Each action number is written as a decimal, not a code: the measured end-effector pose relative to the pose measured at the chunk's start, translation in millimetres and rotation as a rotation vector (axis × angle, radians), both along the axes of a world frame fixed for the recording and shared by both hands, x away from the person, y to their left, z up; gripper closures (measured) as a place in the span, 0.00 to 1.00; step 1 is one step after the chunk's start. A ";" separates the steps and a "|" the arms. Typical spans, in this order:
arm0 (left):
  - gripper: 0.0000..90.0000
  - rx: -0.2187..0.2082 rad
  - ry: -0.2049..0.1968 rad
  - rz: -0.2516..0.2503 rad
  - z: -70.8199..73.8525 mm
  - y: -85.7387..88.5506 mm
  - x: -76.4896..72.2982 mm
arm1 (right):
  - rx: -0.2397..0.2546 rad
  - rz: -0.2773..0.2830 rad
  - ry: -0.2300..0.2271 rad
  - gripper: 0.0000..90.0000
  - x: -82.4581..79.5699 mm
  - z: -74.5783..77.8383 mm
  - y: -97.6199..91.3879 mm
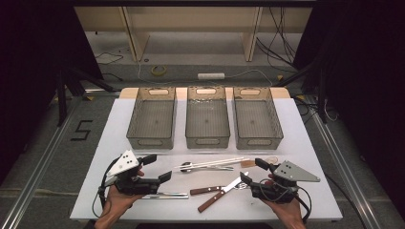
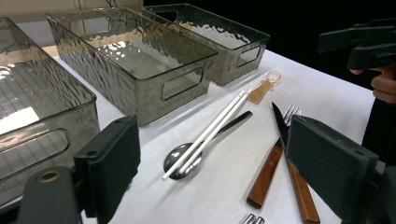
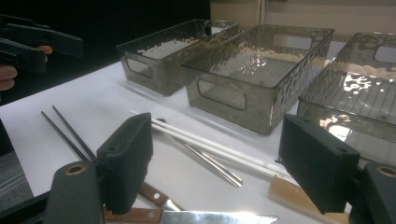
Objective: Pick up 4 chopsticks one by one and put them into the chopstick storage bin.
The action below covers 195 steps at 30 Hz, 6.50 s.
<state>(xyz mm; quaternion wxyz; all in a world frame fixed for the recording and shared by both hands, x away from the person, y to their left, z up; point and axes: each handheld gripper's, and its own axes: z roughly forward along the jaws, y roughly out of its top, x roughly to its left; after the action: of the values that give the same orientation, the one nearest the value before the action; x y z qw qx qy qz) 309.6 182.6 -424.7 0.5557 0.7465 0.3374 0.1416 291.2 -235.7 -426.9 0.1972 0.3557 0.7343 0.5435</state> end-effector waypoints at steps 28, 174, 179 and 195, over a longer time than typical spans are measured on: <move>0.23 0.448 0.248 -0.212 7.2 -28.9 22.2 | 0.003 0.023 0.028 0.31 1.7 -0.3 -0.4; 0.94 0.325 0.226 -0.212 61.9 25.4 45.4 | -0.009 0.069 0.083 0.34 4.4 -4.2 3.8; 0.94 0.303 0.192 -0.200 70.6 27.5 42.3 | -0.010 0.069 0.082 0.34 4.2 -4.2 4.0; 0.94 0.266 0.180 -0.144 94.4 40.8 59.9 | -0.012 0.071 0.085 0.34 4.5 -4.5 3.7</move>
<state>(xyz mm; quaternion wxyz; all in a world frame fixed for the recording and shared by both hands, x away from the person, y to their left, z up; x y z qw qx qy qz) 369.5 223.5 -330.4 0.4282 0.8455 0.3094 0.0775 295.7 -232.0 -431.4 0.1485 0.3511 0.7574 0.5301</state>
